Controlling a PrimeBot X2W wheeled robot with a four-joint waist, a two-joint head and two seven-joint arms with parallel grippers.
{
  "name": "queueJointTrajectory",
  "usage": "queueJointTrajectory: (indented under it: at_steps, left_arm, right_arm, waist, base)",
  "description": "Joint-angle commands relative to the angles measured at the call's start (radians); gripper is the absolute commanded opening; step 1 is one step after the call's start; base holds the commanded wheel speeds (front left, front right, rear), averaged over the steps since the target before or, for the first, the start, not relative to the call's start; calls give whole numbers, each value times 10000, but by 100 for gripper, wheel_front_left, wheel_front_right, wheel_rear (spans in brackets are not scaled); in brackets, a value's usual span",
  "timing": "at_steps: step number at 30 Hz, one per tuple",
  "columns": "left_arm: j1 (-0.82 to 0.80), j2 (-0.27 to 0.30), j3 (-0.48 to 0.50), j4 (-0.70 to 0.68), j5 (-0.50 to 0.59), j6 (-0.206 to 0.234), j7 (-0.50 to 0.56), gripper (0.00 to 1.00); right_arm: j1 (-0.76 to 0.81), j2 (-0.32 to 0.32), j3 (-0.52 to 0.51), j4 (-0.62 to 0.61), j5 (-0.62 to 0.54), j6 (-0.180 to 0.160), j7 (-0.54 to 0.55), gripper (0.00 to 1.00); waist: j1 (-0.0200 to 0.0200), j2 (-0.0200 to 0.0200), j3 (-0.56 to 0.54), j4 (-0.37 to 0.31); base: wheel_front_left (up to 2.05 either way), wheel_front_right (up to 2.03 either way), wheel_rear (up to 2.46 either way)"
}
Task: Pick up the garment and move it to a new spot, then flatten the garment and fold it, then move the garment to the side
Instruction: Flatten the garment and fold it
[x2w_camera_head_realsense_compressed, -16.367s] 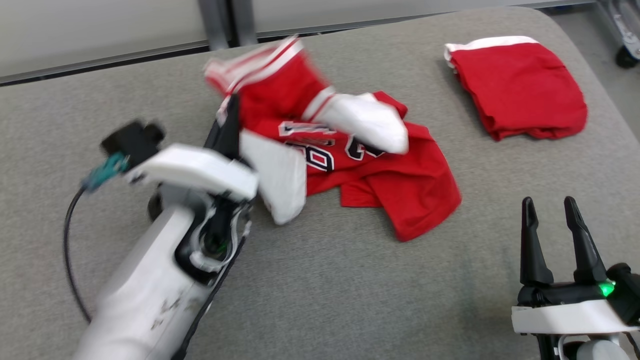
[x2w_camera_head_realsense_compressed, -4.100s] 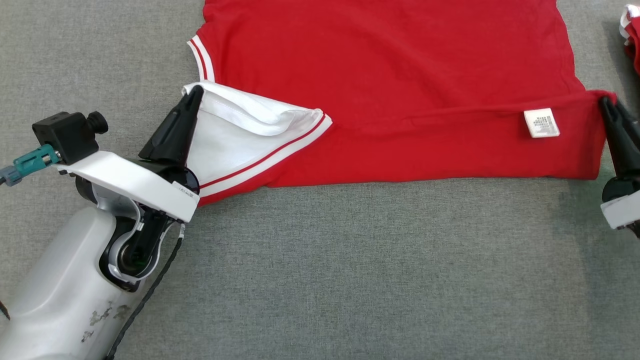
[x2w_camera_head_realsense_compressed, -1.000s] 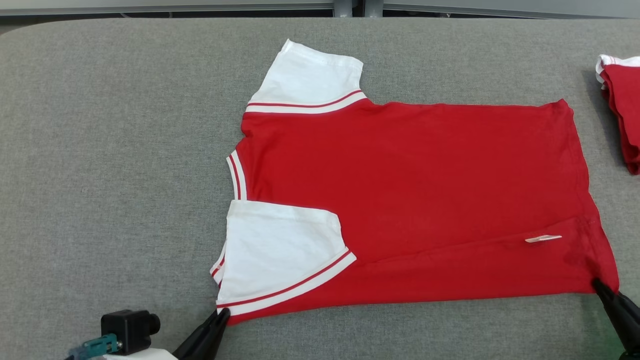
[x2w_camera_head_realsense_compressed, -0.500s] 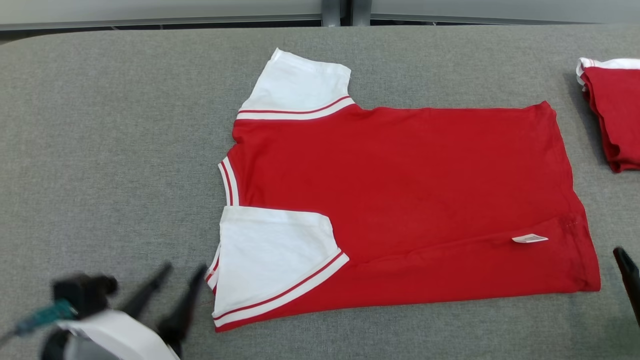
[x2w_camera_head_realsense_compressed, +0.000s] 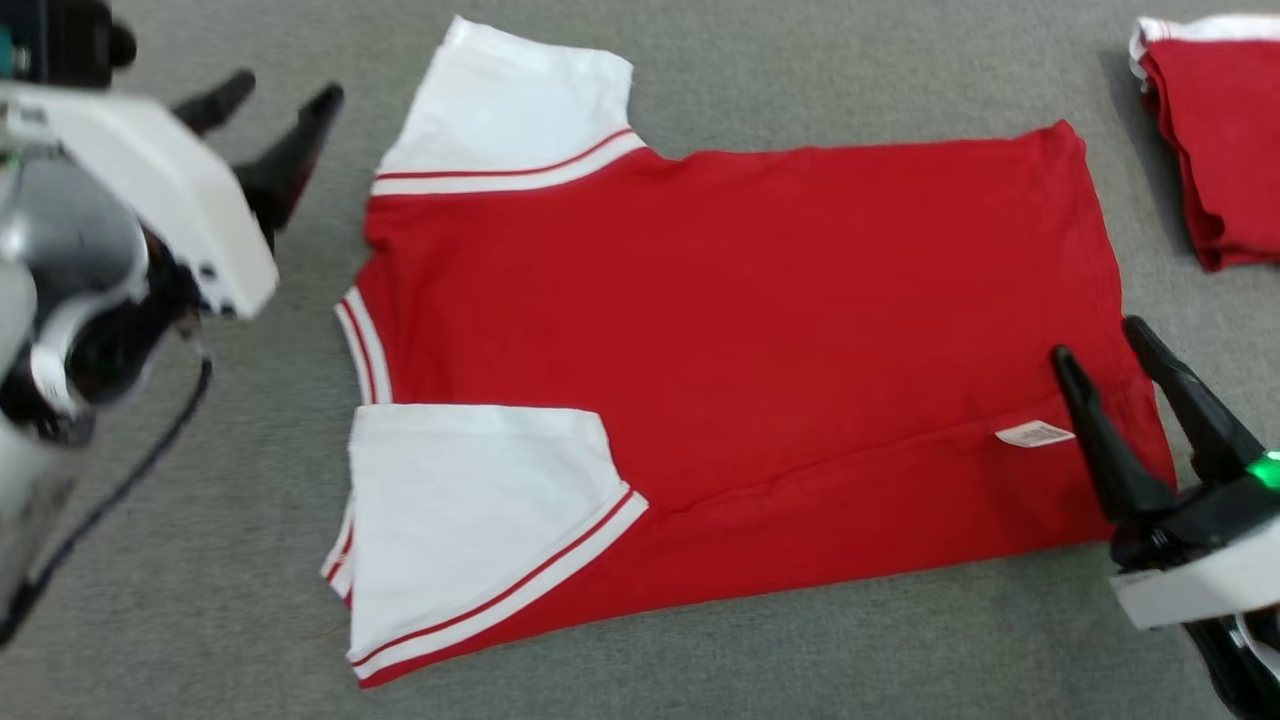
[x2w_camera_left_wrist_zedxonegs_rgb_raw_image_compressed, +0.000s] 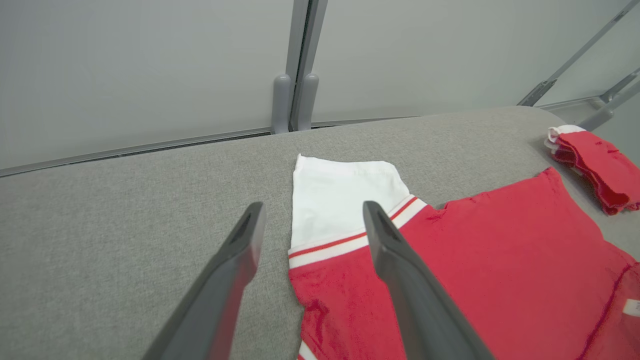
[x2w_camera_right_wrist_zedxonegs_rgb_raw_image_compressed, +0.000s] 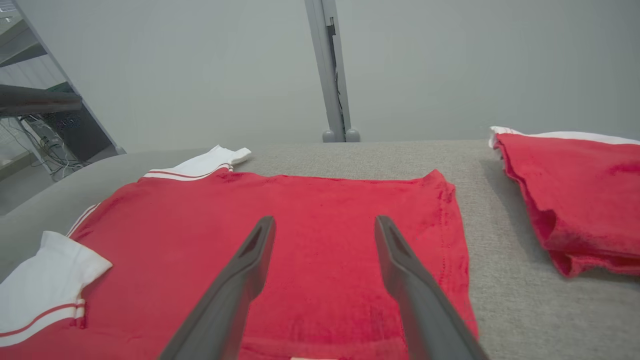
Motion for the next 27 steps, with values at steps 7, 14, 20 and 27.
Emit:
queueJointTrajectory:
  at_steps: [7, 14, 20, 27]
  left_arm:
    - [-3204, -608, -1060, 3013, 975, -873, 1606, 100]
    - [-4354, -711, -1431, 4552, 1594, -1212, 1821, 100]
    - [-4918, -719, -1562, 5390, 1803, -1473, 1846, 100]
    - [-5054, -598, -1630, 6082, 1881, -1541, 1868, 100]
  right_arm:
    - [-1323, -54, 848, 472, -141, -23, -109, 100]
    - [-1580, 202, 930, 520, -34, -22, -177, 100]
    - [-1592, 625, 869, 410, -191, -23, -179, 100]
    - [-1648, 818, 750, 395, -248, -23, -178, 100]
  waist:
    - [0, 0, 1657, -1354]
    - [0, 0, 2167, -1881]
    - [0, 0, 2469, -2254]
    - [0, 0, 2612, -2468]
  base:
    - [0, 0, 0]
    - [0, 0, 0]
    - [0, 0, 0]
    - [0, 0, 0]
